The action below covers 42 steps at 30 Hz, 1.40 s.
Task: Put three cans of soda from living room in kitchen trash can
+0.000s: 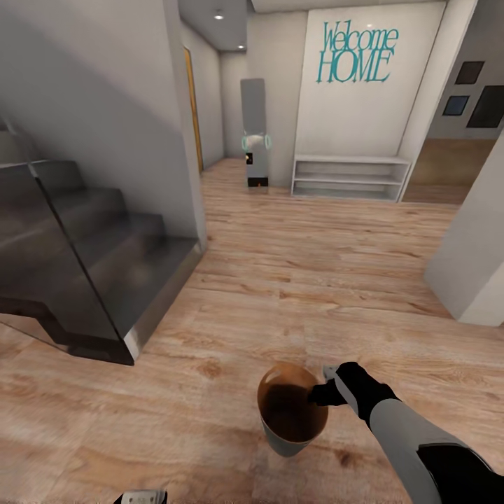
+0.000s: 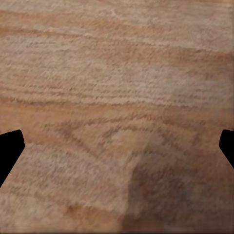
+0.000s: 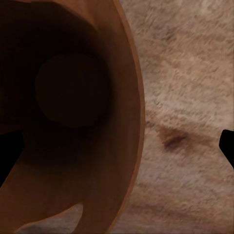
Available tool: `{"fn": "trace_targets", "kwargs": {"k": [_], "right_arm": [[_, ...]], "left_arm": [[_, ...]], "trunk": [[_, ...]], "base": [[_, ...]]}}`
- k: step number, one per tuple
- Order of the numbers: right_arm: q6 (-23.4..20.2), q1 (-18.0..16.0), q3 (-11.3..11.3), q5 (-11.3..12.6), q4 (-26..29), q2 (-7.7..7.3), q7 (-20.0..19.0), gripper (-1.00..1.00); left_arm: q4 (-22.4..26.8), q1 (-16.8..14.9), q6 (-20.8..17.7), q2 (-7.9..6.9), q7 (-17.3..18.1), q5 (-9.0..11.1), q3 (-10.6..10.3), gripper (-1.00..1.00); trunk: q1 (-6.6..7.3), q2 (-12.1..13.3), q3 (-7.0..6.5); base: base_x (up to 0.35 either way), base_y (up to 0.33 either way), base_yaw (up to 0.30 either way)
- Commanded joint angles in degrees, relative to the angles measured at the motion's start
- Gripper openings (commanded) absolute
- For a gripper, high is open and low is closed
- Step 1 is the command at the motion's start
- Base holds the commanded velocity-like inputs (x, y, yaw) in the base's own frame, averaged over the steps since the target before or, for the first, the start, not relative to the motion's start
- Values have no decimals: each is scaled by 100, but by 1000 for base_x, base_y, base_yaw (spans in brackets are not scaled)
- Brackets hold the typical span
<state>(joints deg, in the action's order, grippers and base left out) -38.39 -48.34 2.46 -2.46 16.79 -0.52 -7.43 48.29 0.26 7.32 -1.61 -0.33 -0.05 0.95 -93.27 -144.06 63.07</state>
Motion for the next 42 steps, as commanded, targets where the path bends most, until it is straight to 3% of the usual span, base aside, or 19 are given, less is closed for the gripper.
{"fn": "trace_targets", "kwargs": {"k": [1,14,20,27,38,39,42], "right_arm": [[0,0,0,0,0,0,-1,100],[5,4,0,0,0,6,-4,100],[6,1,0,0,0,8,-4,100],[5,1,0,0,0,7,-4,100],[6,5,0,0,0,6,-6,100],[6,6,0,0,0,7,-8,-100],[36,8,0,3,0,8,-16,-100]], "left_arm": [[-1,0,-4,1,0,-1,0,100],[-4,0,-20,2,6,-4,-4,100],[-4,0,-12,1,2,-4,-4,100],[-4,0,-18,-1,13,-10,-7,100],[4,0,7,-5,9,0,-5,100],[4,0,7,-5,8,1,-6,100],[5,0,12,-5,7,4,-7,100]], "trunk": [[-2,-2,23],[-36,-19,311],[-36,-19,311],[-54,-29,466],[-54,-29,466],[-54,-29,466],[-54,-29,466]], "base": [[0,0,0],[0,0,0],[0,0,0],[0,0,0],[0,0,0],[0,0,0],[0,0,0]]}}
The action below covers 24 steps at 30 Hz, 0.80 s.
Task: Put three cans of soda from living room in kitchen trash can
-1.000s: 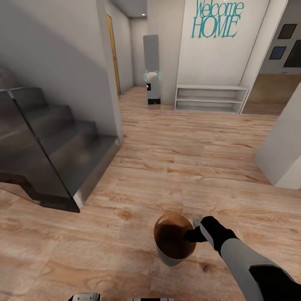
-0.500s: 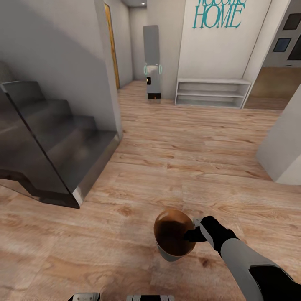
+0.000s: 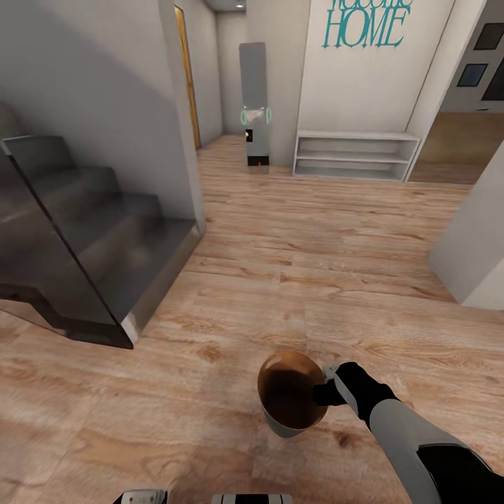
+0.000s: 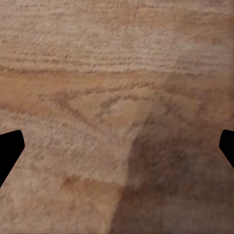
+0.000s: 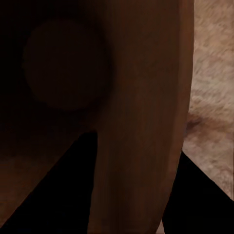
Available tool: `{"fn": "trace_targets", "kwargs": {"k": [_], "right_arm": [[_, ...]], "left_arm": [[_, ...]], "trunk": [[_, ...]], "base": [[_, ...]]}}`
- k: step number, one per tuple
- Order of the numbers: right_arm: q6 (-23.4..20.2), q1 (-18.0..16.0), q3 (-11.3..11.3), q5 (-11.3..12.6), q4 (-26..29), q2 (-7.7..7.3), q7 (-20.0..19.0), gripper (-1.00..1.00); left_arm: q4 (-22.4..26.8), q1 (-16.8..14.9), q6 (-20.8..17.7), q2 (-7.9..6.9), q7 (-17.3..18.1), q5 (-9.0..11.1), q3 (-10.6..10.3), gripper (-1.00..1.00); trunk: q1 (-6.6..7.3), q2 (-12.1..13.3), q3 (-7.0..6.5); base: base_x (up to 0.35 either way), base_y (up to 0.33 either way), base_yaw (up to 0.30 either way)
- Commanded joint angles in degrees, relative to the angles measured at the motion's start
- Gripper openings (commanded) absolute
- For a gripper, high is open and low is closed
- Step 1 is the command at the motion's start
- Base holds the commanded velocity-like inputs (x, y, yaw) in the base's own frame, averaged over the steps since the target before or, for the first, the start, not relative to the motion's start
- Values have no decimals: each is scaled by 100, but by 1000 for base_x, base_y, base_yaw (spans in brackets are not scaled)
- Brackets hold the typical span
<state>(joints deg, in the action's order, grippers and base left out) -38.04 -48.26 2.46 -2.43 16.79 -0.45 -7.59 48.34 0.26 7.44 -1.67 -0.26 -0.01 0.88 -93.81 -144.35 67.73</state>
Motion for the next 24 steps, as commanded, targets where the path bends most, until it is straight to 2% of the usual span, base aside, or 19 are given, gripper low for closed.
{"fn": "trace_targets", "kwargs": {"k": [1,12,24], "right_arm": [[25,0,0,2,0,3,-4,-100],[68,1,104,2,0,9,-5,-100],[69,1,114,-1,2,9,-6,-100]], "left_arm": [[0,0,1,0,0,0,0,100],[0,0,3,0,-1,8,13,100],[8,0,-3,0,7,34,35,100]], "trunk": [[0,0,0],[0,0,0],[0,0,0]], "base": [[0,0,0],[0,0,0],[0,0,0]]}}
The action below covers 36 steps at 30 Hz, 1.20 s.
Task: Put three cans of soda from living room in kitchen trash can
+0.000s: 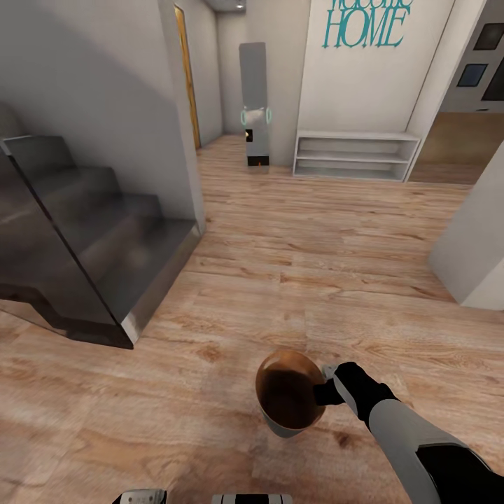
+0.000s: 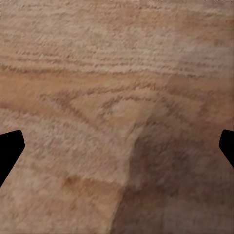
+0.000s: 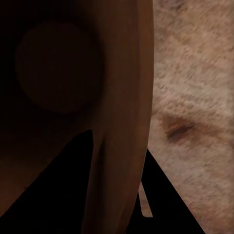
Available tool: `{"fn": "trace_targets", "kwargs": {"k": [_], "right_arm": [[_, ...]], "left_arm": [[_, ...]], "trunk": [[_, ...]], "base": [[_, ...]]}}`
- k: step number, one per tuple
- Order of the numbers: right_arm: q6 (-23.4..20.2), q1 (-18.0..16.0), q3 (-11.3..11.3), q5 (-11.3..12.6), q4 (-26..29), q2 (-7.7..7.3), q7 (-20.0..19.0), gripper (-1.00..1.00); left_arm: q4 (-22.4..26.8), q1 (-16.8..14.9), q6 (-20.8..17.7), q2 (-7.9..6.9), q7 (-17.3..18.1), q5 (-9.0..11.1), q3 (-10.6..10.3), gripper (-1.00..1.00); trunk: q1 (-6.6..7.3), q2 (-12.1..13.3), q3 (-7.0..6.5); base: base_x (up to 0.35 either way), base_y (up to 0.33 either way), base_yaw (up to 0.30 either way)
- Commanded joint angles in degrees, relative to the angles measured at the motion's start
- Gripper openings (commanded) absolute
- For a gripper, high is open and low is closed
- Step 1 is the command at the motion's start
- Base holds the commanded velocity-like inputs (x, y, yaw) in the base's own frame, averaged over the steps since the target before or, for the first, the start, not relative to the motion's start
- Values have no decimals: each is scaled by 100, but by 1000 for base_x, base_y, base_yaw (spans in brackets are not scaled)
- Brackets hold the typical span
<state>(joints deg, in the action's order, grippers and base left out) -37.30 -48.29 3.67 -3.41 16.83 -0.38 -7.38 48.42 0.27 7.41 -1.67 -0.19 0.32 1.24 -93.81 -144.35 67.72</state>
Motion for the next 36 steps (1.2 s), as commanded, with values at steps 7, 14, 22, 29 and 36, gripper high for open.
{"fn": "trace_targets", "kwargs": {"k": [7,14,22,29,36], "right_arm": [[-6,4,-7,99,-4,2,-21,-100],[-6,4,-7,98,-4,2,-12,-100],[-6,4,-7,103,-4,32,-7,-100],[-6,4,-7,102,-4,45,-1,-100],[-6,4,-7,103,-4,70,-13,-100]], "left_arm": [[49,-20,-487,-22,13,18,11,100],[62,-21,-517,-29,22,20,8,100],[16,-39,-530,-23,27,-9,3,100],[-5,-44,-530,-25,34,-29,-10,100],[-15,-44,-525,-26,36,-40,-27,100]], "trunk": [[17,10,-154],[35,19,-310],[56,30,-487],[74,39,-642],[92,48,-797]], "base": [[0,0,0],[0,0,0],[0,0,0],[0,0,0],[0,0,0]]}}
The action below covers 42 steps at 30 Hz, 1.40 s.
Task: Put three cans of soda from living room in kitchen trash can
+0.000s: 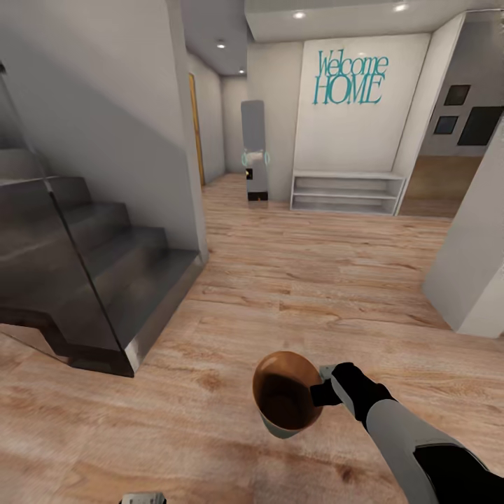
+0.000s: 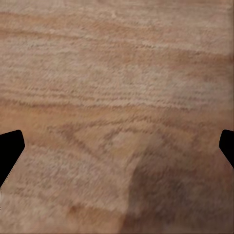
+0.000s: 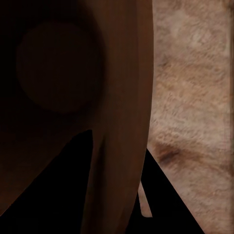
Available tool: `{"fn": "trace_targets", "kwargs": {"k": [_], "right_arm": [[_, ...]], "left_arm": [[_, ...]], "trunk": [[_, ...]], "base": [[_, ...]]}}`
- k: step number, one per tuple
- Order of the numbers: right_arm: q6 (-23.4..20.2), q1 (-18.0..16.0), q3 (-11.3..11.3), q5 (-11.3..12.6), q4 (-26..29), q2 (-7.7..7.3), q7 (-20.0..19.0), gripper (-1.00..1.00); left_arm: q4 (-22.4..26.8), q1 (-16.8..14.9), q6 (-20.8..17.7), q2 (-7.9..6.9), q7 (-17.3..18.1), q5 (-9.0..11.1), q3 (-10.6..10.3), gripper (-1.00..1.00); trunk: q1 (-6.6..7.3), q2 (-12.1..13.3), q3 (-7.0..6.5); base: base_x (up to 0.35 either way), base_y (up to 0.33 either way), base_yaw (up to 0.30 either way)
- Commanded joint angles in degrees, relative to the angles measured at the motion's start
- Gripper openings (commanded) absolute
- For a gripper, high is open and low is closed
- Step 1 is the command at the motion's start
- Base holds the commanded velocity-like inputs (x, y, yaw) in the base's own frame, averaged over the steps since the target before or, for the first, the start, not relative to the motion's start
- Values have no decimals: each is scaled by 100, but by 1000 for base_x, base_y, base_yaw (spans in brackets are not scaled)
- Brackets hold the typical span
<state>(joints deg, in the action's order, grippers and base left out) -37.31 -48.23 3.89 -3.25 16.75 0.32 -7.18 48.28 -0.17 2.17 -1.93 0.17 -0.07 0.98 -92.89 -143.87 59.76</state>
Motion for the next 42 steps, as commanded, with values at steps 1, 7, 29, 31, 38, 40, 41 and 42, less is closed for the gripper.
{"fn": "trace_targets", "kwargs": {"k": [1,7,29,31,38,40,41,42], "right_arm": [[-4,-2,-28,88,4,2,-33,-100],[-4,-2,-28,85,4,22,-30,-100],[5,42,14,79,-5,114,-12,-100],[5,42,12,79,-5,132,-12,-100],[5,50,12,79,-5,169,-12,-100],[5,50,9,79,-5,174,-12,-100],[5,50,9,79,-5,175,-13,-100],[5,51,8,79,-5,177,-13,-100]], "left_arm": [[-1,0,-2,0,1,-1,0,100],[-3,-1,-5,-3,1,-1,-1,100],[3,4,-6,-13,7,1,-6,100],[-1,1,-6,-15,8,-1,-8,100],[-3,1,-6,-16,15,-2,-10,100],[-3,0,-6,-17,16,-2,-10,100],[-3,0,-6,-17,18,-2,-10,100],[-3,0,-6,-17,20,-2,-10,100]], "trunk": [[3,1,-23],[18,9,-156],[75,39,-644],[80,42,-688],[98,51,-843],[103,54,-887],[106,55,-910],[108,56,-932]], "base": [[0,0,0],[0,0,0],[0,0,0],[0,0,0],[0,0,0],[0,0,0],[0,0,0],[0,0,0]]}}
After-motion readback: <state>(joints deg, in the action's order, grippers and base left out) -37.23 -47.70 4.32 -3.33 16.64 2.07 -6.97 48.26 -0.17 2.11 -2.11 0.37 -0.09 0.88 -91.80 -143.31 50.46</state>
